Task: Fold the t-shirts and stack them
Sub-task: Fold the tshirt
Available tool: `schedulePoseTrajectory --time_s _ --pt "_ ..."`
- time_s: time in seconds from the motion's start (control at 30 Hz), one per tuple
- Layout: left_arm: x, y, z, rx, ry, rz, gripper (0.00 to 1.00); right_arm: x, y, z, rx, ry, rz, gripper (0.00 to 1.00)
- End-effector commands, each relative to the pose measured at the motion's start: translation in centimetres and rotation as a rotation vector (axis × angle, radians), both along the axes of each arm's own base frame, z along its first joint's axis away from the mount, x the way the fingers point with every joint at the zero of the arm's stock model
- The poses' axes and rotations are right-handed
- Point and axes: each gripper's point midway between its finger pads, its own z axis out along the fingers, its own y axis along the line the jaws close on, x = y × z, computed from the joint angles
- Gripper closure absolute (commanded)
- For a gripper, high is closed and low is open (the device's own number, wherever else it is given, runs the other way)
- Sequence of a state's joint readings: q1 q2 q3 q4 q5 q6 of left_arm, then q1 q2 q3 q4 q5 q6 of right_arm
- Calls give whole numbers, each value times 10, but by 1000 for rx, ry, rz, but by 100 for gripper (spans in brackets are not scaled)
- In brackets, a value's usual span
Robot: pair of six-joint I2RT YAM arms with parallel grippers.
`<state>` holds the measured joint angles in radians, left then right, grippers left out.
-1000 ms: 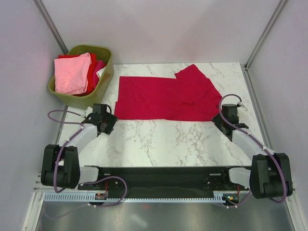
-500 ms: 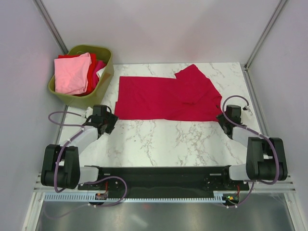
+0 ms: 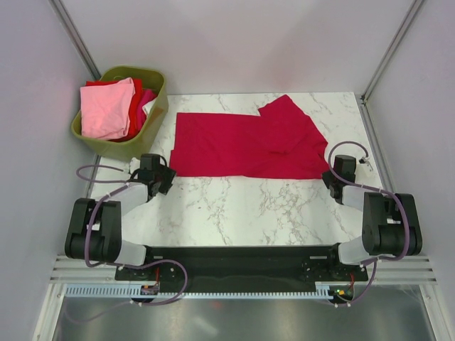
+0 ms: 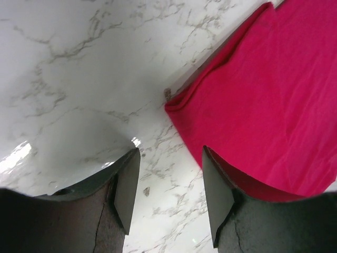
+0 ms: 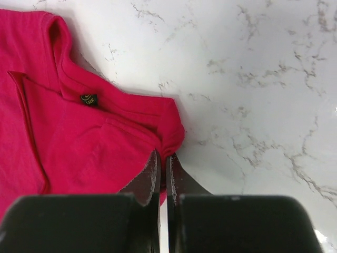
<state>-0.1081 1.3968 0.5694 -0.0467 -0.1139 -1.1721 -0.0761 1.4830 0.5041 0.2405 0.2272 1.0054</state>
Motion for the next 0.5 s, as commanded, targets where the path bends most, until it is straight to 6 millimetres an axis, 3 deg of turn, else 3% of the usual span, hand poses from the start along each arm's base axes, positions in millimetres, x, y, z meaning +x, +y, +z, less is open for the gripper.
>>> schedulePoseTrajectory --time_s 0.0,0.2,0.33,0.47 --pt "15 3 -7 -16 -19 63 42 -11 -7 2 -31 -4 -21 100" --pt "30 9 -14 1 -24 115 50 -10 -3 4 -19 -23 -2 100" --pt "30 17 -17 16 -22 166 66 -8 0 4 -7 -32 10 100" --pt "32 21 -21 33 -14 184 95 -8 1 4 -9 -28 15 100"
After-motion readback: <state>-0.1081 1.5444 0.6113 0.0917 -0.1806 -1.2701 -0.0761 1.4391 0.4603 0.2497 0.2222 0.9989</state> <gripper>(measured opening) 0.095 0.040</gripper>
